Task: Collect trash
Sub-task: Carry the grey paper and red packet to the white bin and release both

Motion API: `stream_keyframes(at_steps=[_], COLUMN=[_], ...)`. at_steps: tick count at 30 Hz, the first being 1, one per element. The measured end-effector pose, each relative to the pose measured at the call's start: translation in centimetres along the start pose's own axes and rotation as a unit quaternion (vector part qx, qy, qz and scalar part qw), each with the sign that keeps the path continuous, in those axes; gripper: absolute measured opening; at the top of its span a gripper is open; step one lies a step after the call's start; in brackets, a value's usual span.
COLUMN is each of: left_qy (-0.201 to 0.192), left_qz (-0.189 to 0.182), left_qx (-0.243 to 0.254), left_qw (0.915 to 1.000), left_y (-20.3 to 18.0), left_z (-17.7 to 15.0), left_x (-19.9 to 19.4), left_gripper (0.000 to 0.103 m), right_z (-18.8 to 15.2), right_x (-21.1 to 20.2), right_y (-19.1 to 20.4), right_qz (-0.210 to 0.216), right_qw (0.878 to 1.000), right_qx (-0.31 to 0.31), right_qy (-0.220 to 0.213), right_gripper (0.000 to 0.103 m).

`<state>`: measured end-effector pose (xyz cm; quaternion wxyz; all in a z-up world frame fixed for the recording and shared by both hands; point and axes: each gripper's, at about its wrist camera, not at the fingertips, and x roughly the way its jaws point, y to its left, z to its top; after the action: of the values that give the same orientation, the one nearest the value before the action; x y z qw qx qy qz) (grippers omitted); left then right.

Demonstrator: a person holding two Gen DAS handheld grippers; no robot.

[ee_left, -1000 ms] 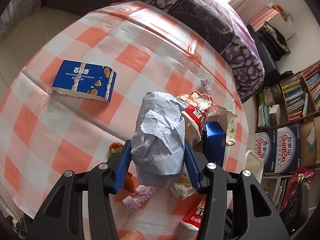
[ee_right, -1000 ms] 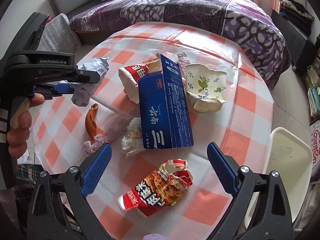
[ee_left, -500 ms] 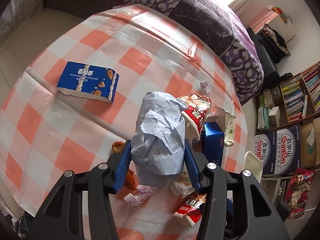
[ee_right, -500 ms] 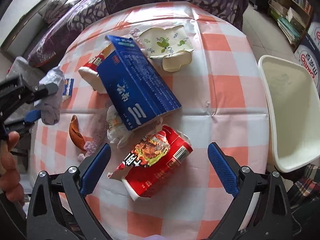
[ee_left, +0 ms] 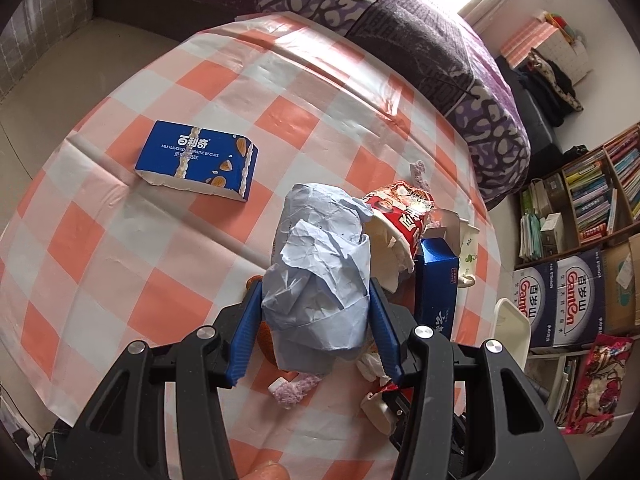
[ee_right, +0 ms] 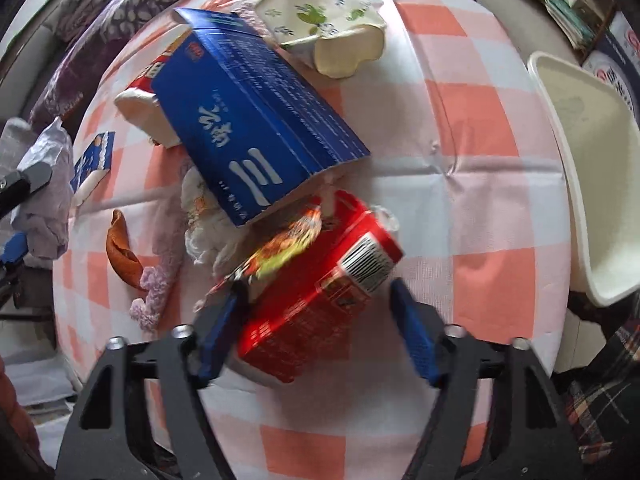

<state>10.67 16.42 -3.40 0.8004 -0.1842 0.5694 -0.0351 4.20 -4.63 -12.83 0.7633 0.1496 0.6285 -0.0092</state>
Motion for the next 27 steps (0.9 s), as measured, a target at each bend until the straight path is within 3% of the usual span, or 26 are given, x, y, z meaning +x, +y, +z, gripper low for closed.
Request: stream_keyframes(at_steps=[2,9,19,22,27], left_qy=[-0.006,-0.050,-0.168,-0.198,-0.216], left_qz=[0.002,0.017,0.051,0.054,0.052], left_qx=[0.005,0.034,0.085,0.094,0.110], left_qw=[1.0000,0.9981,0.9809,0.9741,0.9689], left_y=[-0.1,-1.5,-6.0,-7.7,-11.0], left_z=[-0.3,-1.5,-4.1,-4.8,-5.9], left_x=[-0.3,-2.0,-5.8,-6.6,-6.4], left_gripper=[0.051,0.051,0.051,0.051,0.051], right_z=[0.2,1.0,3.6,4.1,5.2], right_x=[-0.7,-6.7,-14.5,-16.0,-17.2], right_y=[-0.5,-1.6,-3.2,-4.7,-7.9], right_qz=[0.007,-0.005,-0.045,-0.061,-0.076], right_qw=[1.000,0.993,0.958,0.948,0.943], right_qx=[0.004,-0.028,-0.074,-0.076,-0.055], right_qy=[-0.006,-0.116,-0.274,-0.302,-0.318], right_gripper=[0.030,0.029,0.029,0.030,0.030])
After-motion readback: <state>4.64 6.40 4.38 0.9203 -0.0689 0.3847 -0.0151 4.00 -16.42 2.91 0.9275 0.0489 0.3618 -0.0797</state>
